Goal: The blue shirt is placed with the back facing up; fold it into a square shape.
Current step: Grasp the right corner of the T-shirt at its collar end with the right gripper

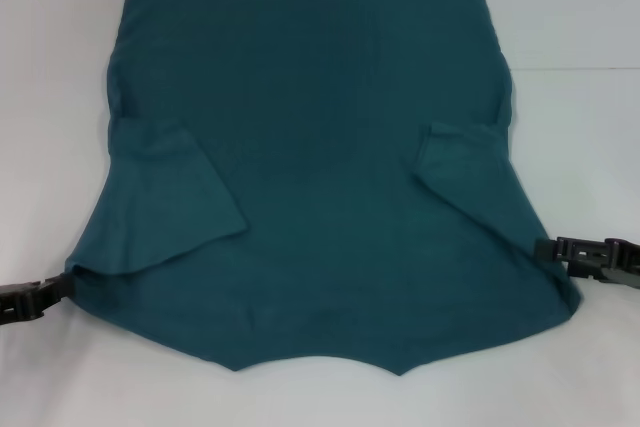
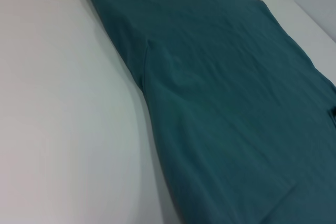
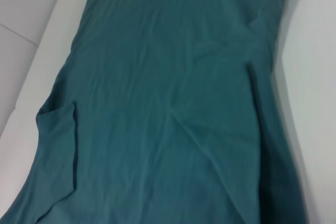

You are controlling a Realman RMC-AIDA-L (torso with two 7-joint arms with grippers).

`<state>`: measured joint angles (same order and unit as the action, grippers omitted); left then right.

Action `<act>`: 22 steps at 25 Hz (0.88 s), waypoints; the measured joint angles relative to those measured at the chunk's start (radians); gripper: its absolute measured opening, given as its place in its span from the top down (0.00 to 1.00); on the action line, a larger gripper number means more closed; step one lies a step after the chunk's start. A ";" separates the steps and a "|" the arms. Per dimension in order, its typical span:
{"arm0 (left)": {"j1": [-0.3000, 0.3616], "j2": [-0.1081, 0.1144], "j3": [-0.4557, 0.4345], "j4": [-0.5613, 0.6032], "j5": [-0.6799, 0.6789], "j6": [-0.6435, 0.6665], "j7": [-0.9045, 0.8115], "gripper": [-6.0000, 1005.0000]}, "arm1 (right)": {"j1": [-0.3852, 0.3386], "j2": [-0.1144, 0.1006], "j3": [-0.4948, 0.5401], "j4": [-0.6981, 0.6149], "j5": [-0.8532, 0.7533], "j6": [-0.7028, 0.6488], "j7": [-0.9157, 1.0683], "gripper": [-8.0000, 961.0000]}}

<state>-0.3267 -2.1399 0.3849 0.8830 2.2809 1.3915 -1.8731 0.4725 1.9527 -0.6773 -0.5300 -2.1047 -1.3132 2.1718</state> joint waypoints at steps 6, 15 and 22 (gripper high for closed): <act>-0.003 0.000 0.000 -0.001 0.000 -0.001 0.000 0.97 | -0.010 -0.004 -0.001 0.000 0.000 0.000 0.003 0.04; -0.006 0.000 0.000 -0.004 0.000 -0.004 0.000 0.97 | -0.010 0.000 -0.007 0.001 -0.019 -0.012 0.006 0.07; -0.005 0.000 0.000 -0.004 0.000 -0.003 0.000 0.97 | 0.005 0.009 -0.009 0.001 -0.054 -0.094 0.007 0.10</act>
<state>-0.3312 -2.1399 0.3851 0.8789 2.2810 1.3887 -1.8729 0.4772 1.9620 -0.6858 -0.5292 -2.1587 -1.4068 2.1789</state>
